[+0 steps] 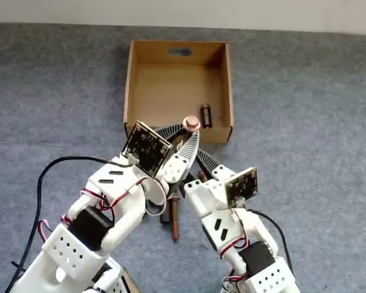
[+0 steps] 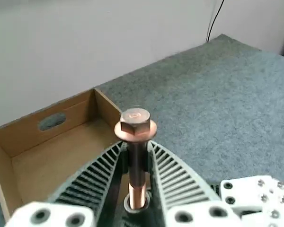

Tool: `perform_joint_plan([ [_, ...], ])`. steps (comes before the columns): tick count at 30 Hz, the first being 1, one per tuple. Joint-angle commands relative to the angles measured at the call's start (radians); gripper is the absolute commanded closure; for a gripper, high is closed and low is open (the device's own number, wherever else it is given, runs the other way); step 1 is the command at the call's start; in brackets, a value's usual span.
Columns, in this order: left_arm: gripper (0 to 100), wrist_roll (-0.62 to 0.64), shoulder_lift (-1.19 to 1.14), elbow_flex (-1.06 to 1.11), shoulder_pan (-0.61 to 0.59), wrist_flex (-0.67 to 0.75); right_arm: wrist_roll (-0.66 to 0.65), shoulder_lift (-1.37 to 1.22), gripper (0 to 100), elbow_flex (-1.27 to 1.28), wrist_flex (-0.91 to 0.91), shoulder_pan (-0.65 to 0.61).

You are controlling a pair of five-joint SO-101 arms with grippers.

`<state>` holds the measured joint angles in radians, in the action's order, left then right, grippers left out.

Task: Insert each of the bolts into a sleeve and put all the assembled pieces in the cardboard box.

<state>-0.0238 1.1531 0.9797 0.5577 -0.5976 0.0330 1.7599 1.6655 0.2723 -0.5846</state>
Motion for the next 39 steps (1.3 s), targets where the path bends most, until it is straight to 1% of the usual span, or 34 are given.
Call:
perform_joint_plan([
  [1, 99, -0.005, -0.002, -0.012, 0.010, -0.043, 0.011, 0.015, 99.2, -0.013, -0.001, 0.001],
  [8, 99, 0.000, -0.002, -0.012, 0.010, -0.044, 0.011, 0.015, 99.2, -0.013, -0.001, 0.001],
  [11, 99, 0.083, -0.004, -0.015, -0.012, -0.063, 0.011, 0.015, 99.2, -0.013, -0.001, 0.002],
  [14, 99, 0.176, -0.008, -0.030, -0.079, -0.084, 0.012, 0.015, 99.2, -0.013, -0.002, 0.030],
  [16, 99, 0.216, -0.010, -0.036, -0.117, -0.106, 0.014, 0.015, 99.2, -0.016, -0.002, 0.047],
  [21, 99, 0.227, -0.004, -0.045, -0.130, -0.123, 0.014, 0.015, 99.2, -0.015, -0.002, 0.053],
  [23, 95, 0.227, -0.004, -0.064, -0.130, -0.140, 0.014, 0.015, 99.2, -0.013, -0.002, 0.054],
  [26, 82, 0.230, -0.010, -0.108, -0.128, -0.229, 0.014, 0.015, 99.2, -0.013, -0.002, 0.054],
  [28, 77, 0.230, -0.005, -0.128, -0.124, -0.281, 0.014, 0.015, 99.2, -0.013, -0.002, 0.054],
  [32, 76, 0.226, -0.004, -0.217, -0.133, -0.396, 0.014, 0.015, 99.2, -0.013, -0.002, 0.054],
  [37, 76, 0.222, -0.004, -0.409, -0.133, -0.614, 0.014, 0.015, 99.2, -0.012, -0.002, 0.054],
  [39, 77, 0.187, -0.004, -0.472, -0.153, -0.700, 0.014, 0.015, 99.2, -0.012, -0.002, 0.054],
])
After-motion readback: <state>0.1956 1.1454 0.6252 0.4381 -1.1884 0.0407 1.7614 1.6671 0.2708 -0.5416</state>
